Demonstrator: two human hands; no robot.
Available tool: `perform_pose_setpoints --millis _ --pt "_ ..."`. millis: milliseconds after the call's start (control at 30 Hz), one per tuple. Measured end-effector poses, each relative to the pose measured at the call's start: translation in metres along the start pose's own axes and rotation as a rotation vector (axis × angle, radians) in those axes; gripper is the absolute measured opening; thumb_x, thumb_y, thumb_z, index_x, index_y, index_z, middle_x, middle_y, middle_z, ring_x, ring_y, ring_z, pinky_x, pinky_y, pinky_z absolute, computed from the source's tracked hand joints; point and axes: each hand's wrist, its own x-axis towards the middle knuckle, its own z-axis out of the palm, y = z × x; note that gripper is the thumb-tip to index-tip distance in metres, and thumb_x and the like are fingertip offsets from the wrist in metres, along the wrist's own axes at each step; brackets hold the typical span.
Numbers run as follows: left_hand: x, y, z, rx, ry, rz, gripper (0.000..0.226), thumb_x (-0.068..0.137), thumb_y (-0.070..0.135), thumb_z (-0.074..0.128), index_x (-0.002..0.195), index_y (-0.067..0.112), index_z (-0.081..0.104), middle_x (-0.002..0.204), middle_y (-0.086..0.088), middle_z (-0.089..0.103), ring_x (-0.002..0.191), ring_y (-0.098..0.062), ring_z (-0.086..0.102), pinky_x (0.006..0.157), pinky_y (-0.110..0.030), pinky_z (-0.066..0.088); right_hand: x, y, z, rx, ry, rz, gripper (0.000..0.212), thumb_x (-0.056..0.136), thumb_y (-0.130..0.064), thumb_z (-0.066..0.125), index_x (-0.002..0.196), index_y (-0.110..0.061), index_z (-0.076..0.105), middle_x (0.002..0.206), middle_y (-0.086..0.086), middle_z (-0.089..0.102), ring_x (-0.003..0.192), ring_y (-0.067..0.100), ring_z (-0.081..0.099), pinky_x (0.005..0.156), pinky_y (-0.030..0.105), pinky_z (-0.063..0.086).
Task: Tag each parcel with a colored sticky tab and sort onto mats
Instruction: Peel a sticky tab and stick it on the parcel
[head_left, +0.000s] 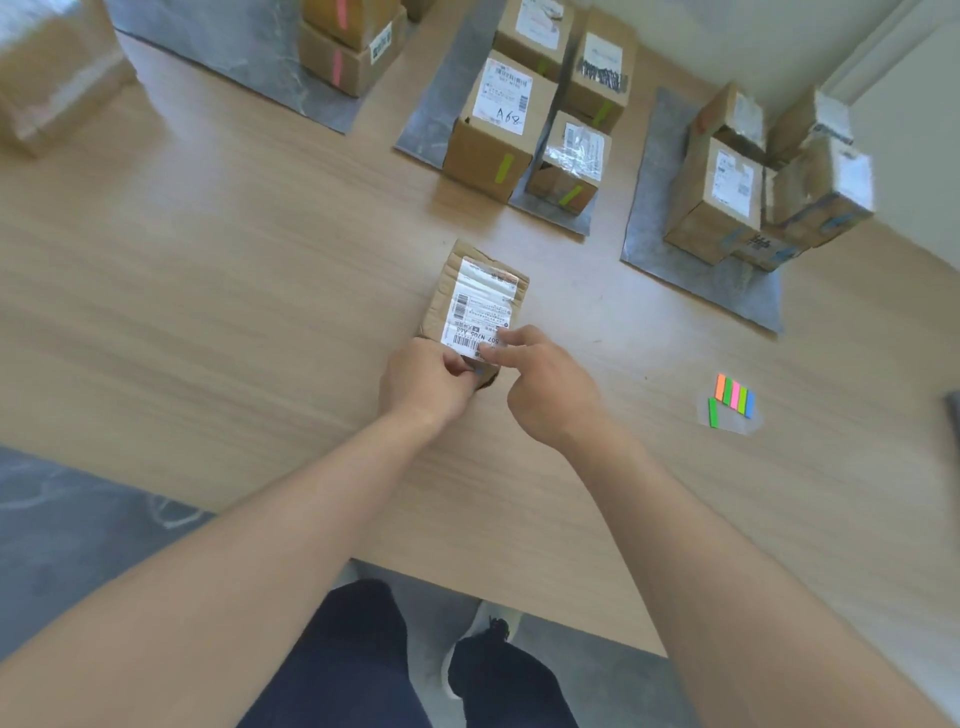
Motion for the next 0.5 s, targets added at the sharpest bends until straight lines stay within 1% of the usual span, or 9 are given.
perform_pose_setpoints --millis 67,133,267,367,433,500 --pt "-0.0002 -0.0016 0.001 -0.062 0.0 -0.016 0.021 0.078 0.027 0.073 0.062 0.014 0.073 0.061 -0.002 0.068 0.057 -0.022 0.058 0.055 -0.026 0.046 0.0034 -0.0021 -0.0055 -0.014 -0.024 0.002 0.067 0.092 0.003 0.038 0.14 -0.039 0.059 0.152 -0.015 0.041 0.14 0.011 0.042 0.095 0.032 0.043" --pt "0.0004 -0.001 0.0011 -0.089 -0.008 -0.031 0.025 0.079 0.031 0.075 0.059 0.014 0.072 0.059 -0.002 0.066 0.054 -0.019 0.053 0.052 -0.024 0.041 0.0063 -0.0038 -0.0085 -0.023 -0.037 0.0 0.062 0.095 -0.001 0.04 0.139 -0.04 0.06 0.148 -0.015 0.043 0.139 0.01 0.043 0.093 0.032 0.044" --pt "0.0004 0.0005 0.0013 -0.074 -0.011 -0.042 0.033 0.079 0.035 0.077 0.052 0.019 0.068 0.051 0.003 0.061 0.05 -0.016 0.051 0.05 -0.022 0.037 0.006 -0.0048 -0.0114 -0.077 -0.075 -0.01 0.063 0.096 -0.002 0.039 0.141 -0.042 0.057 0.149 -0.014 0.042 0.14 0.011 0.042 0.097 0.036 0.046" --pt "0.0011 -0.0021 -0.001 -0.031 0.007 -0.054 0.036 0.078 0.043 0.079 0.051 0.022 0.067 0.054 0.005 0.064 0.056 -0.016 0.061 0.05 -0.023 0.039 0.0047 -0.0043 -0.0126 -0.109 -0.091 -0.028 0.064 0.097 -0.002 0.038 0.142 -0.044 0.055 0.15 -0.013 0.04 0.14 0.012 0.042 0.097 0.038 0.047" --pt "0.0015 -0.0035 -0.0039 0.01 0.045 -0.063 0.039 0.075 0.046 0.081 0.049 0.025 0.062 0.054 0.007 0.063 0.059 -0.015 0.062 0.049 -0.024 0.037 0.0053 -0.0044 -0.0122 -0.114 -0.078 -0.035 0.058 0.101 -0.006 0.038 0.141 -0.045 0.056 0.149 -0.013 0.04 0.139 0.014 0.043 0.096 0.039 0.048" --pt "0.0033 -0.0058 -0.0074 0.074 0.085 -0.063 0.036 0.074 0.046 0.082 0.051 0.027 0.061 0.061 0.009 0.066 0.066 -0.017 0.064 0.052 -0.024 0.037 0.0063 -0.0041 -0.0113 -0.123 -0.07 -0.037 0.054 0.103 -0.01 0.039 0.14 -0.045 0.056 0.148 -0.013 0.041 0.137 0.015 0.045 0.094 0.038 0.048"
